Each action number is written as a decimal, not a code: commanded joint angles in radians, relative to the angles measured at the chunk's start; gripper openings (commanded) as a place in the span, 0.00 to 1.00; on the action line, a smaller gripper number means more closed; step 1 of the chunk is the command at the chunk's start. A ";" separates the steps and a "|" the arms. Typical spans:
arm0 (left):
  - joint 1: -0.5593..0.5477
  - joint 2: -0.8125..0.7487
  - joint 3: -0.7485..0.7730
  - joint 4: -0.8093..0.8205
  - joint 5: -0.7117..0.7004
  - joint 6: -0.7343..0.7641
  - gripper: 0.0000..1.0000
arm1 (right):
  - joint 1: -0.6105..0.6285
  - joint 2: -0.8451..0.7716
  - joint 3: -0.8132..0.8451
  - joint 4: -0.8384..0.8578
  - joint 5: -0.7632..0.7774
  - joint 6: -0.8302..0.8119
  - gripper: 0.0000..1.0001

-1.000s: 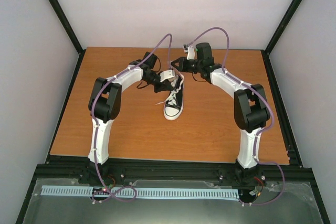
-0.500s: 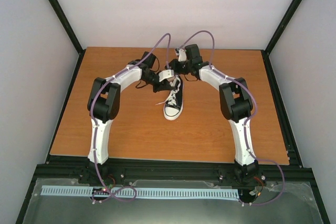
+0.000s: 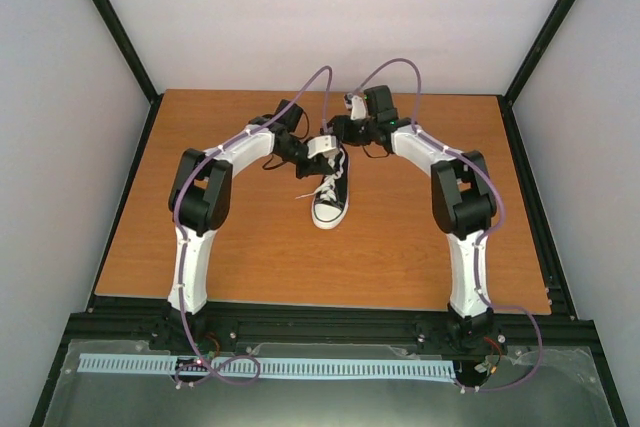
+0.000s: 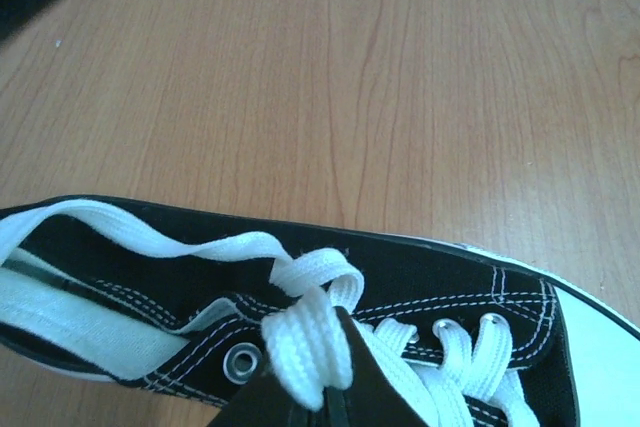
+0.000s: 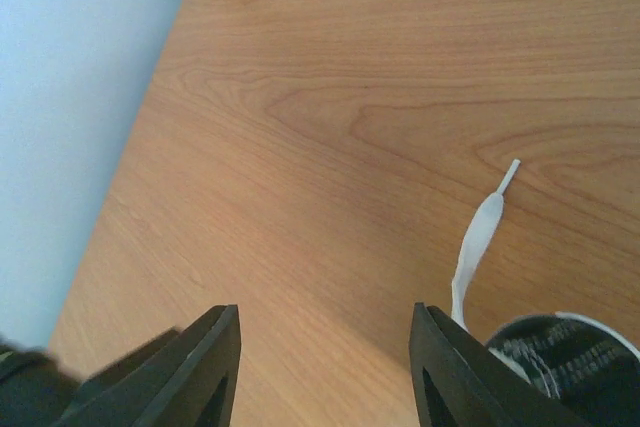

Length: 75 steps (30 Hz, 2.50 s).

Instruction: Tie the shoes

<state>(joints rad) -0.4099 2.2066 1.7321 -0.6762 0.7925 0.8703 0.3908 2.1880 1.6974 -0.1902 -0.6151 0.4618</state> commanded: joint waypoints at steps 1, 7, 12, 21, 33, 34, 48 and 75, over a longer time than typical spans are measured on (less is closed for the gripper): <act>0.019 -0.028 0.022 0.015 0.004 -0.004 0.01 | -0.023 -0.136 -0.067 0.011 -0.076 -0.070 0.50; 0.024 -0.013 0.042 0.002 0.019 -0.016 0.01 | -0.064 -0.254 -0.275 0.084 -0.156 -0.199 0.55; 0.024 -0.008 0.048 -0.001 0.021 -0.018 0.01 | -0.048 -0.256 -0.376 0.173 -0.161 -0.245 0.53; 0.024 -0.007 0.053 -0.008 0.019 -0.017 0.01 | -0.009 -0.228 -0.439 0.349 -0.193 -0.222 0.57; 0.023 -0.003 0.061 -0.011 0.021 -0.020 0.01 | -0.008 -0.212 -0.435 0.332 -0.182 -0.209 0.29; 0.023 -0.004 0.062 -0.011 0.021 -0.021 0.01 | -0.007 -0.210 -0.431 0.328 -0.181 -0.209 0.22; 0.065 0.027 0.230 -0.332 -0.024 0.227 0.60 | -0.024 -0.252 -0.431 0.255 -0.147 -0.243 0.03; 0.031 0.348 0.534 -0.029 -0.364 0.248 0.39 | -0.026 -0.244 -0.415 0.225 -0.145 -0.259 0.03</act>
<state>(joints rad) -0.3740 2.5366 2.2230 -0.7017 0.4290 1.1294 0.3695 1.9648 1.2556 0.0383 -0.7662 0.2234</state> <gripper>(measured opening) 0.564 0.031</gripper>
